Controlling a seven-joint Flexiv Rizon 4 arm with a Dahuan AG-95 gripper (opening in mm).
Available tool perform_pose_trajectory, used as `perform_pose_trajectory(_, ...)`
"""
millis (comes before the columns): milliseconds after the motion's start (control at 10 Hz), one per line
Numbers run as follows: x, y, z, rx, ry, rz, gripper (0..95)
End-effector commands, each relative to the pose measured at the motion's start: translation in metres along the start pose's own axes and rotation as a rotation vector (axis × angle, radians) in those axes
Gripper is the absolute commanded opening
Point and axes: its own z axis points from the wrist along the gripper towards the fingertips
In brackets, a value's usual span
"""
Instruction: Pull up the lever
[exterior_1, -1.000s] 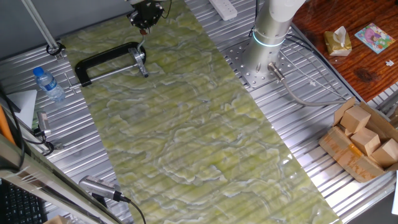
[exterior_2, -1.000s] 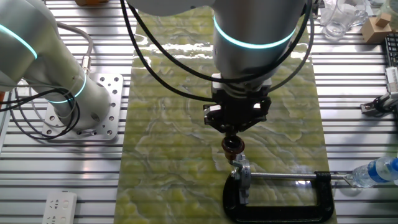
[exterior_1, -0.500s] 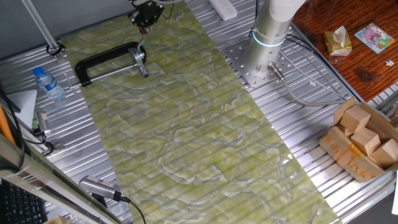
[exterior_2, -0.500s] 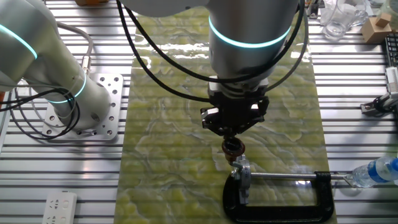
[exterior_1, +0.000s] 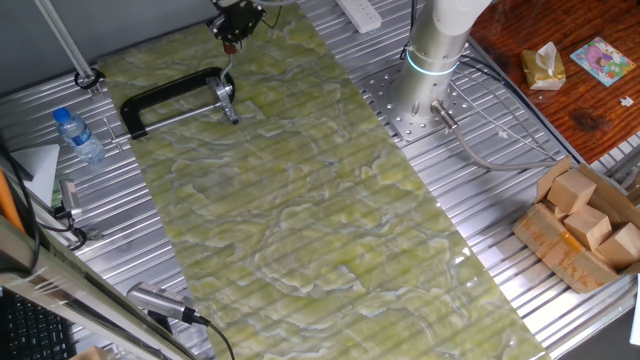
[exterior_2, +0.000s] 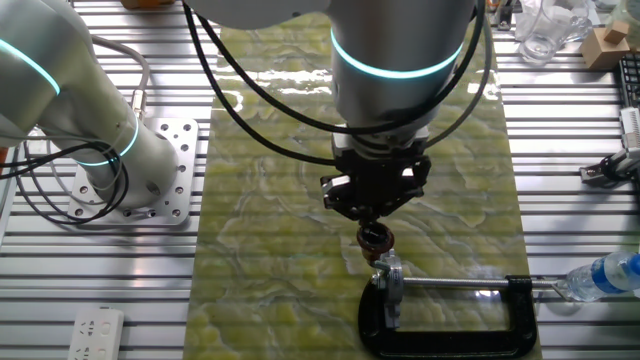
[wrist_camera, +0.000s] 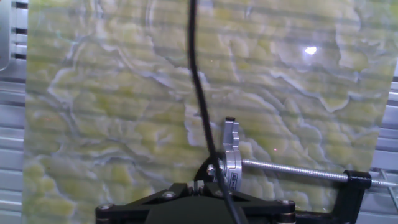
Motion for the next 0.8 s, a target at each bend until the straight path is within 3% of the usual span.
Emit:
perform_pose_trajectory(100, 0.0, 0.0, 0.0, -0.008, -0.011, 0.028, 0.0)
perform_pose_trajectory(200, -0.001, -0.003, -0.001, -0.015, -0.021, 0.056, 0.0)
perform_pose_trajectory(400, -0.02, -0.017, -0.008, -0.021, -0.025, 0.185, 0.0)
perform_pose_trajectory(700, -0.07, -0.049, -0.009, -0.023, -0.061, 0.449, 0.0)
perform_pose_trajectory(800, -0.078, -0.053, -0.009, -0.025, -0.072, 0.499, 0.0)
